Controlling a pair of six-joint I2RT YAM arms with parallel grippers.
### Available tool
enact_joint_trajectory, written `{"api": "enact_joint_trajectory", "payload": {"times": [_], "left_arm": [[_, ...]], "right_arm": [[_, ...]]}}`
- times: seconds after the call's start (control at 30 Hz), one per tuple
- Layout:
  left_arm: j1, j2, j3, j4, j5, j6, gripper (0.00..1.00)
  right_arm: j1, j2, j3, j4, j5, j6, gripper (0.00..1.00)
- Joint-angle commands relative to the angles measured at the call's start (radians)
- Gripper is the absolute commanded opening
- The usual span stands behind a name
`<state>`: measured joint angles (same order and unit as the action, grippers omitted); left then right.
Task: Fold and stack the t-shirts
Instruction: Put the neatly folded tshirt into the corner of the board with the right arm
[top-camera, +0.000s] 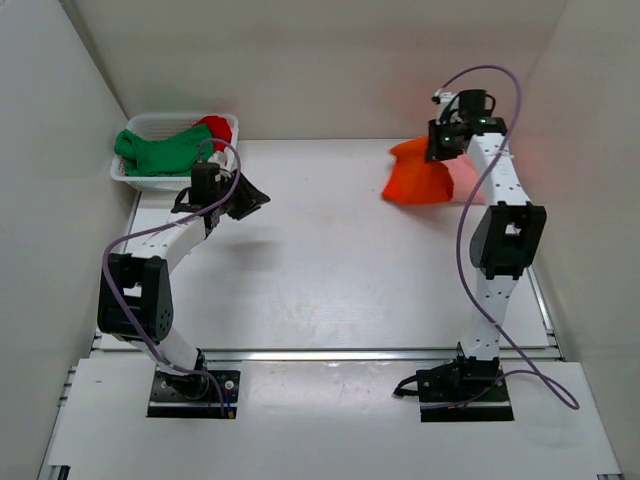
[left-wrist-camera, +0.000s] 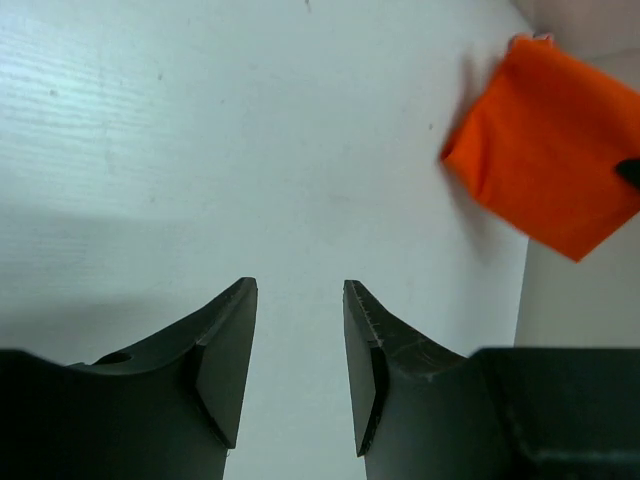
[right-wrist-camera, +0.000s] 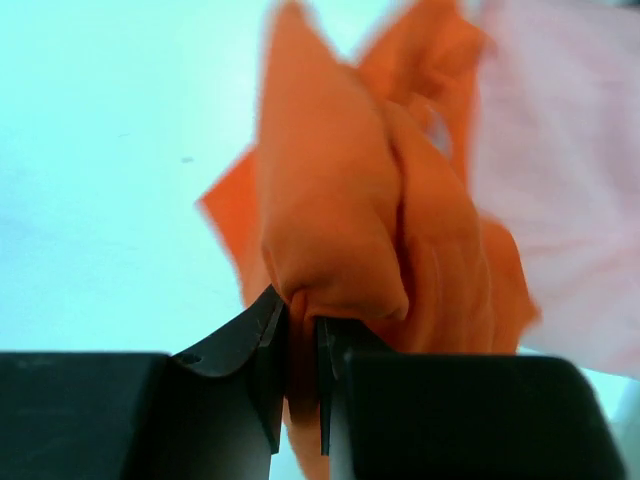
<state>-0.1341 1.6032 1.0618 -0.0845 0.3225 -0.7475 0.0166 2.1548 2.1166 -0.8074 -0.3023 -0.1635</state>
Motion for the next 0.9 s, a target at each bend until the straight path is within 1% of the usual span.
{"api": "enact_joint_trajectory", "payload": {"times": [0.0, 0.1, 0.17, 0.23, 0.3, 0.37, 0.4, 0.47, 0.53, 0.6, 0.7, 0.87], "left_arm": [[-0.006, -0.032, -0.046, -0.038, 0.03, 0.05, 0.51], [-0.001, -0.043, -0.075, -0.038, 0.029, 0.062, 0.51], [-0.002, -0.046, -0.089, -0.041, 0.032, 0.079, 0.51], [-0.009, -0.042, -0.089, -0.055, 0.026, 0.091, 0.5], [0.002, -0.045, -0.098, -0.049, 0.026, 0.094, 0.51], [-0.007, -0.039, -0.108, -0.05, 0.026, 0.102, 0.51], [-0.009, -0.038, -0.108, -0.049, 0.029, 0.105, 0.51], [-0.016, -0.037, -0.115, -0.054, 0.021, 0.105, 0.51], [-0.019, -0.026, -0.109, -0.054, 0.02, 0.109, 0.51], [-0.022, -0.017, -0.111, -0.049, 0.01, 0.106, 0.51], [-0.021, -0.006, -0.111, -0.047, 0.009, 0.109, 0.51], [-0.029, -0.008, -0.117, -0.058, -0.003, 0.119, 0.5]], "right_arm": [[-0.074, -0.044, 0.045, -0.019, 0.057, -0.123, 0.0], [-0.164, -0.047, 0.034, 0.036, 0.04, -0.139, 0.0], [-0.204, -0.009, 0.065, 0.06, 0.043, -0.157, 0.0], [-0.236, 0.049, 0.135, 0.063, 0.071, -0.183, 0.0], [-0.239, 0.124, 0.186, 0.077, 0.17, -0.194, 0.0], [-0.245, 0.16, 0.203, 0.121, 0.28, -0.206, 0.0], [-0.251, 0.172, 0.207, 0.17, 0.328, -0.208, 0.0], [-0.254, 0.181, 0.201, 0.256, 0.339, -0.219, 0.0], [-0.265, 0.206, 0.207, 0.295, 0.316, -0.229, 0.0], [-0.254, 0.241, 0.241, 0.315, 0.33, -0.243, 0.0], [-0.245, 0.278, 0.227, 0.367, 0.354, -0.243, 0.0], [-0.234, 0.31, 0.189, 0.503, 0.503, -0.272, 0.0]]}}
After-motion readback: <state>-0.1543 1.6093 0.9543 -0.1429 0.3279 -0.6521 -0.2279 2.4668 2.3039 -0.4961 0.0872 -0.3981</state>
